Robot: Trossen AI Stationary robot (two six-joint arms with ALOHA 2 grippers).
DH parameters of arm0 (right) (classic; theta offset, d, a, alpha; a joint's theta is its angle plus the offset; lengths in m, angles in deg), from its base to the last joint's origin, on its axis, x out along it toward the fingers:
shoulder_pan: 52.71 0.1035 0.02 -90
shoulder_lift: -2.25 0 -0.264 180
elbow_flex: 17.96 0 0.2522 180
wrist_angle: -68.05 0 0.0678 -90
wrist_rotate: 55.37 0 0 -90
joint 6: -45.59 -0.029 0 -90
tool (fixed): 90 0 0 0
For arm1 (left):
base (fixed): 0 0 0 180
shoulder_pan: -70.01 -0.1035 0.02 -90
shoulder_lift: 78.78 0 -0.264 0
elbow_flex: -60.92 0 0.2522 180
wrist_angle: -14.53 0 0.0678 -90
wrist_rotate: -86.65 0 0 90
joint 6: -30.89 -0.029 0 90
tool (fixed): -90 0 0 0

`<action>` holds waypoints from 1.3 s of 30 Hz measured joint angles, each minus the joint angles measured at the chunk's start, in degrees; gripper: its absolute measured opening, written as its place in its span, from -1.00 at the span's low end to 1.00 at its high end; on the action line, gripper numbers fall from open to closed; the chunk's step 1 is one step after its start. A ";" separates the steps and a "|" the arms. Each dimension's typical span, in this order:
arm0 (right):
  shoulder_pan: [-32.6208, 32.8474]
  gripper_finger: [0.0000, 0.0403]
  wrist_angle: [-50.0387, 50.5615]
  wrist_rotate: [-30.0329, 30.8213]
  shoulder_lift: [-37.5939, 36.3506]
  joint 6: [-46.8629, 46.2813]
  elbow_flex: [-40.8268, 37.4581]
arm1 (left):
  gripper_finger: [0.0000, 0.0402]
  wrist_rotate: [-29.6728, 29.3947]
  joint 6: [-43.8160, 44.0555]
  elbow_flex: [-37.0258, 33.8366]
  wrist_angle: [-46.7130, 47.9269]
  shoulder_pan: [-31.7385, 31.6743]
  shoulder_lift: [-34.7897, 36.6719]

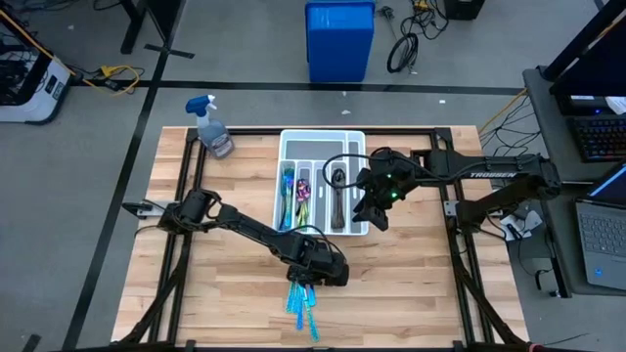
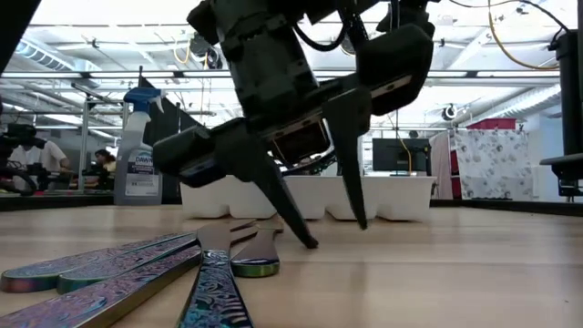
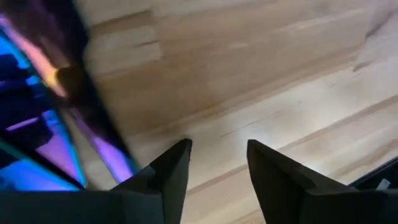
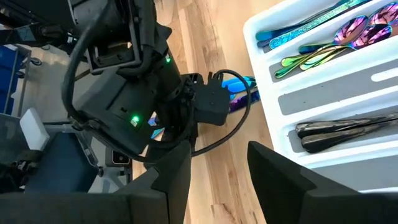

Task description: Sort silverware

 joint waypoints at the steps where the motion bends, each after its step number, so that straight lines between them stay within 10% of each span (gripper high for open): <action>1: 0.00 -0.30 -0.02 -0.02 0.00 0.08 0.00 | -0.32 0.22 0.49 0.02 0.49 0.26 0.00; 15: -0.07 -0.30 0.00 -0.07 0.00 0.67 0.00 | -0.41 10.02 1.10 0.55 3.65 5.45 0.22; 39: -0.09 -0.30 -0.64 -0.17 0.00 2.86 0.00 | -0.27 1.63 -6.35 2.82 21.18 7.71 7.51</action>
